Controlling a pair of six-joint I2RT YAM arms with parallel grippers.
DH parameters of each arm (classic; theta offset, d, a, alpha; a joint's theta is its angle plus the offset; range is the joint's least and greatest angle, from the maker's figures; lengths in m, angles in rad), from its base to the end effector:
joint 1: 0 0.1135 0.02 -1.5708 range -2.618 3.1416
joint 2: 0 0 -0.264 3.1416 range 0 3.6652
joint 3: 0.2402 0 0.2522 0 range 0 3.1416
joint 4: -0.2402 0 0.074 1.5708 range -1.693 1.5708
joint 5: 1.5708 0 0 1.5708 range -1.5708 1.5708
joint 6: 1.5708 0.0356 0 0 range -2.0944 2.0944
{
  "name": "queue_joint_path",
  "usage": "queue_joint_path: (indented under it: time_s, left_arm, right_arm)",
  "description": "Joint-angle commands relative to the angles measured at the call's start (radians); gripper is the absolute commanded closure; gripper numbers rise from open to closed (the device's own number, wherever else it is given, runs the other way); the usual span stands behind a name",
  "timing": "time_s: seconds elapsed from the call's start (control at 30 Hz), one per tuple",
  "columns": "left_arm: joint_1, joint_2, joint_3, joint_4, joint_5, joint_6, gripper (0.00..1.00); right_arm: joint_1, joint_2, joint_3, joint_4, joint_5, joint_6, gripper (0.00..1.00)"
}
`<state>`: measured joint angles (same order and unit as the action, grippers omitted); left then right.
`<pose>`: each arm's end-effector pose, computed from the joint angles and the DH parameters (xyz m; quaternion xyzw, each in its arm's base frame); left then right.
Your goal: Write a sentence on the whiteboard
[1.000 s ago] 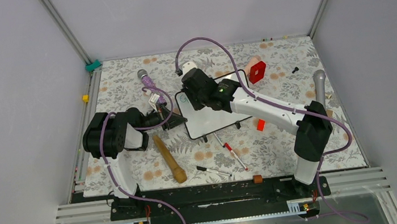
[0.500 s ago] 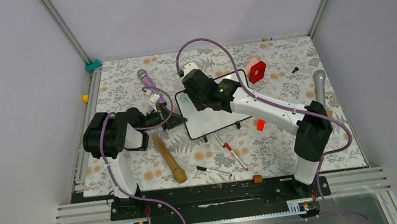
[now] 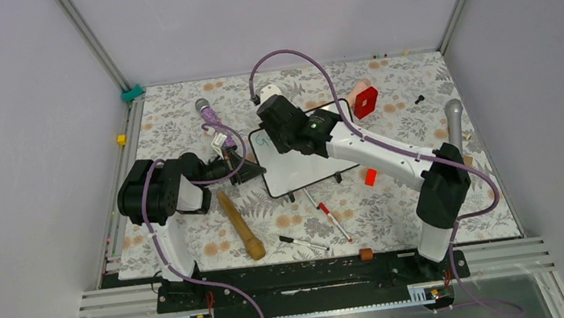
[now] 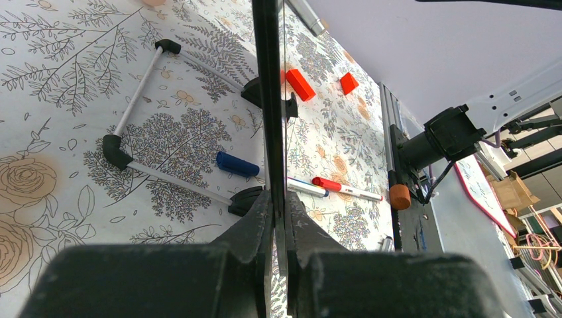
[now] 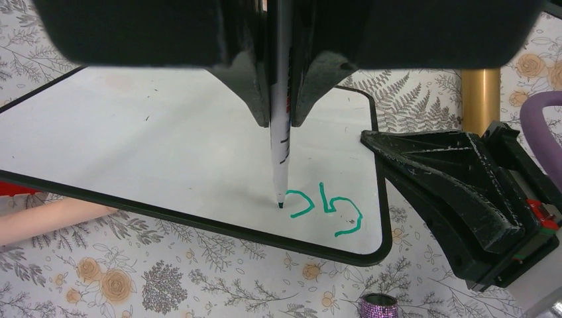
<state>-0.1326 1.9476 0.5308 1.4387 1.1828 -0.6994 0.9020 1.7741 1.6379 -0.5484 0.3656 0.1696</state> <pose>0.2944 -0.0725 0.1280 0.2203 0.6688 -0.5964 0.3852 0.2625 0.3116 0.3304 -0.2453 0.8574 0.0740 0.4464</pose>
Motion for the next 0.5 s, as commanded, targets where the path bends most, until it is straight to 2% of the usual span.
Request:
queue_joint_path:
  time_s: [0.0,0.47]
  left_arm:
    - [-0.007,-0.01,-0.002,0.037,0.035,0.081,1.0]
    - [-0.007,-0.011,-0.002,0.038,0.034,0.081,1.0]
  right_arm:
    - [-0.006,0.017,0.053,0.006,0.015,-0.006,1.0]
    - [-0.006,0.028,0.071,0.011,-0.037,-0.005,1.0]
